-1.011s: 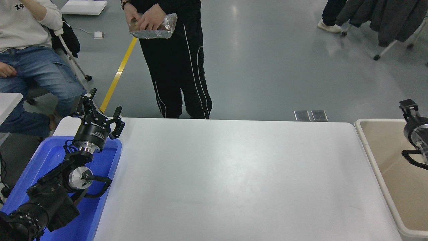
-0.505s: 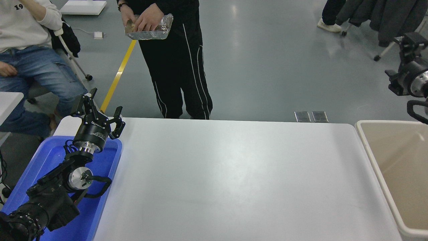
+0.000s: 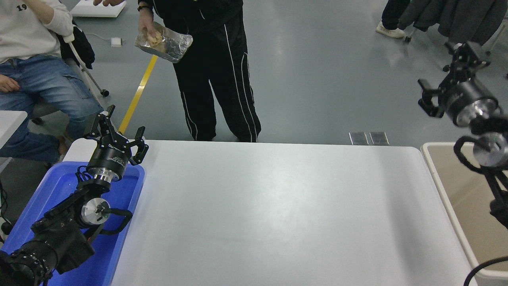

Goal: Dispose of the paper cup in the dustbin

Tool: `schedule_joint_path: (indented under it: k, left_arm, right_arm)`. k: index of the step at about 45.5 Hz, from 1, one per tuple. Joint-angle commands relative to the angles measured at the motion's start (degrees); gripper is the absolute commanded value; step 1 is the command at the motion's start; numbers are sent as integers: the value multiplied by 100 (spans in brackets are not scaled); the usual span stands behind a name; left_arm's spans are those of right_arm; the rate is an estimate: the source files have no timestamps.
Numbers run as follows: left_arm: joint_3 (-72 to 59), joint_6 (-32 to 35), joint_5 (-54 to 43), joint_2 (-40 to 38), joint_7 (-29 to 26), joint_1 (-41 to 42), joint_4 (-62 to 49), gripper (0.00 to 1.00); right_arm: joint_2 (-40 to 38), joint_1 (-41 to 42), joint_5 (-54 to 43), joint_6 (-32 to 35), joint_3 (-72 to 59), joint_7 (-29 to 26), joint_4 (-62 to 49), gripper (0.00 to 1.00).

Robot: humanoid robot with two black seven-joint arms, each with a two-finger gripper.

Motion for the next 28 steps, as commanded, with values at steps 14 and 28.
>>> schedule_joint_path:
  k: [14, 28]
  left_arm:
    - [0, 0, 0, -1, 0, 0, 6, 100]
    - [0, 0, 0, -1, 0, 0, 6, 100]
  right_arm:
    - [901, -953, -220, 8, 527, 884, -48, 99]
    - [998, -971, -194, 8, 501, 910, -48, 99]
